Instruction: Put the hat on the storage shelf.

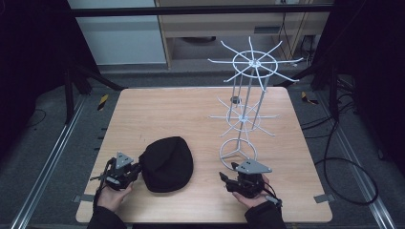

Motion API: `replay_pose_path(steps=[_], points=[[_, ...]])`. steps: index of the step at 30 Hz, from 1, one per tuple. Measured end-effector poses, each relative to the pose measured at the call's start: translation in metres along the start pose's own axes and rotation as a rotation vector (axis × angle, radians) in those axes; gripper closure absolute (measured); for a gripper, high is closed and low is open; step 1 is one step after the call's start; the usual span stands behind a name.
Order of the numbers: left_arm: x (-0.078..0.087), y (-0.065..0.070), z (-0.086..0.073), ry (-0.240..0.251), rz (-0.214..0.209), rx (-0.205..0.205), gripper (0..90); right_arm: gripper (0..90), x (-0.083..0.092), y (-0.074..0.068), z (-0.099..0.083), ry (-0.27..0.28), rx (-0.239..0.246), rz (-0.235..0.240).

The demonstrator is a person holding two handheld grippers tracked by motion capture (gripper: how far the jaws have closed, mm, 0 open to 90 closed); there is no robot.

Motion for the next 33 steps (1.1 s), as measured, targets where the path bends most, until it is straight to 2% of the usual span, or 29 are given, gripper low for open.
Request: replay_pose_path(steps=[2, 7, 10, 14, 16, 19, 26, 33], points=[[0.002, -0.001, 0.0, 0.011, 0.015, -0.003, 71.8, 41.6, 0.002, 0.003, -0.001, -0.001, -0.004, -0.013], [0.02, -0.008, 0.004, 0.087, 0.02, 0.043, 58.4, 40.7, 0.012, 0.014, -0.006, 0.002, -0.009, -0.063], [0.035, -0.007, 0.013, 0.149, -0.004, 0.062, 53.9, 39.7, 0.021, 0.024, -0.01, -0.001, -0.025, -0.093], [0.049, -0.001, 0.027, 0.195, -0.034, 0.057, 49.1, 37.0, 0.032, 0.04, -0.017, -0.001, -0.071, -0.131], [0.052, 0.003, 0.036, 0.185, -0.056, 0.046, 46.4, 36.6, 0.037, 0.046, -0.021, -0.001, -0.081, -0.154], [0.049, 0.013, 0.045, 0.171, -0.064, 0.019, 44.0, 35.7, 0.043, 0.055, -0.025, 0.003, -0.101, -0.175], [0.029, 0.039, 0.061, 0.112, -0.056, -0.055, 40.6, 34.6, 0.049, 0.066, -0.032, -0.017, -0.126, -0.199], [0.007, 0.056, 0.069, 0.045, -0.049, -0.094, 39.8, 32.4, 0.049, 0.072, -0.035, -0.033, -0.137, -0.205]])
Point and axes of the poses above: each handheld gripper's, and its own axes: x roughly backward along the jaws, z roughly out of its top, y roughly to its right, the point moved 1 cm from there along -x, roughly forward along the jaws, and after that the axes turned 3 degrees about z, right-handed, at the moved point
